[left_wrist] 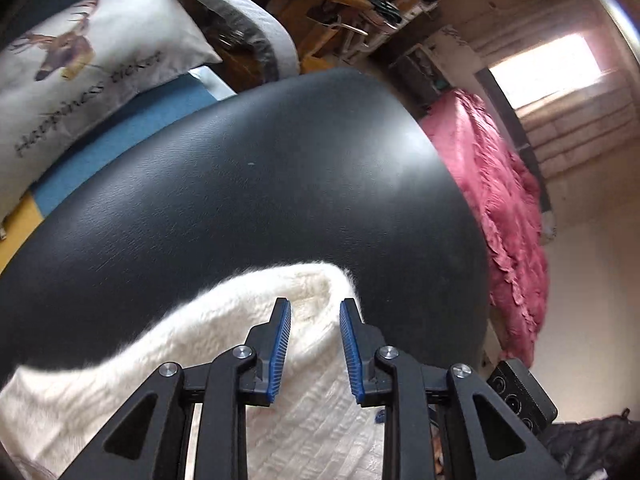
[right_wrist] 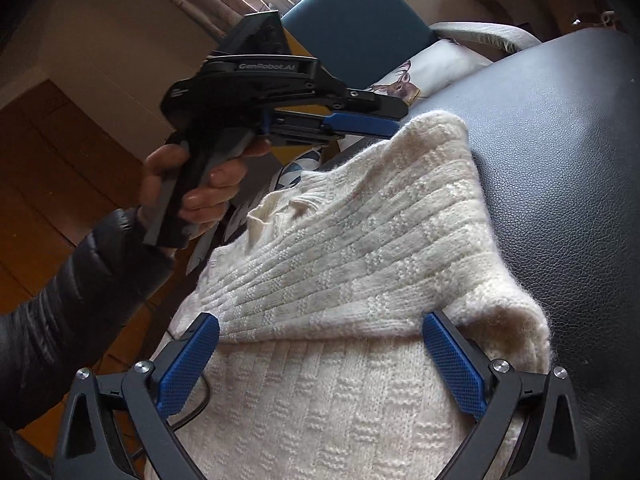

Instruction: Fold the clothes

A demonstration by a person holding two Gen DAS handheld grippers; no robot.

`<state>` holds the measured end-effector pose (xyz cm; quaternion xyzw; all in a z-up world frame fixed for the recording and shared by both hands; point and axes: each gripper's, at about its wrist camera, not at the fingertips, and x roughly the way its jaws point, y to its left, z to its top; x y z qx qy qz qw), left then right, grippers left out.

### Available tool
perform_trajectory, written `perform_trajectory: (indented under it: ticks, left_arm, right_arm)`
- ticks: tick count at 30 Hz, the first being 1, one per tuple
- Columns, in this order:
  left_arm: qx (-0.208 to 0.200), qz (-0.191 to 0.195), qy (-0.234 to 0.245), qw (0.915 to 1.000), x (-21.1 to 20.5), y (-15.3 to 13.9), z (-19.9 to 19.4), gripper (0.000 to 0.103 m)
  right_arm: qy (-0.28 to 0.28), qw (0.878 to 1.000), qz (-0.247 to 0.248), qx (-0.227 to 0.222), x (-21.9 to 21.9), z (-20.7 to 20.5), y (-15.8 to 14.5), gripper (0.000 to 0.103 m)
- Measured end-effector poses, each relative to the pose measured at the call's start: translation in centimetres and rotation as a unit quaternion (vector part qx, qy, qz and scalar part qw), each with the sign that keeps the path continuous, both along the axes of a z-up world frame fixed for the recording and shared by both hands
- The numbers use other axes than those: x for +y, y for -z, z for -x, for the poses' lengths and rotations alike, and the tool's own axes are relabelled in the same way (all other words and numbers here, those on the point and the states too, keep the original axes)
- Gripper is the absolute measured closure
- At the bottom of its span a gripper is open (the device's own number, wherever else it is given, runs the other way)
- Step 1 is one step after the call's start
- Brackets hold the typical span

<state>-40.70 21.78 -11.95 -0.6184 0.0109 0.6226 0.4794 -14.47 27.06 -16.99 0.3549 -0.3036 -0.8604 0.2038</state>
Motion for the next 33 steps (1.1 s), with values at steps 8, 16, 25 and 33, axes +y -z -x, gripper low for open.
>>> perform_trajectory:
  ticks: [8,16,25,33]
  left_arm:
    - [-0.064,-0.029,0.043,0.9966,0.9,2.1,0.2,0.078]
    - [0.19,0.053,0.078,0.9772,2.6,-1.3,-5.8,0.096]
    - [0.23,0.109,0.017,0.9668,2.5,0.3,-5.2,0.095]
    - [0.169,0.016,-0.156,0.9731,-8.5,-3.1,-7.2,0.092]
  right_arm:
    - [0.002,1.0,-0.001,0.002,-0.1,-0.1,0.0,0.0]
    - [0.008,1.0,-0.024,0.001,-0.8,-0.1,0.0,0.0]
    - [0.007,0.999,-0.039,-0.002,-1.1,0.2,0.0,0.0]
    - [0.005,1.0,-0.029,-0.008,-0.6,0.2,-0.3,0.0]
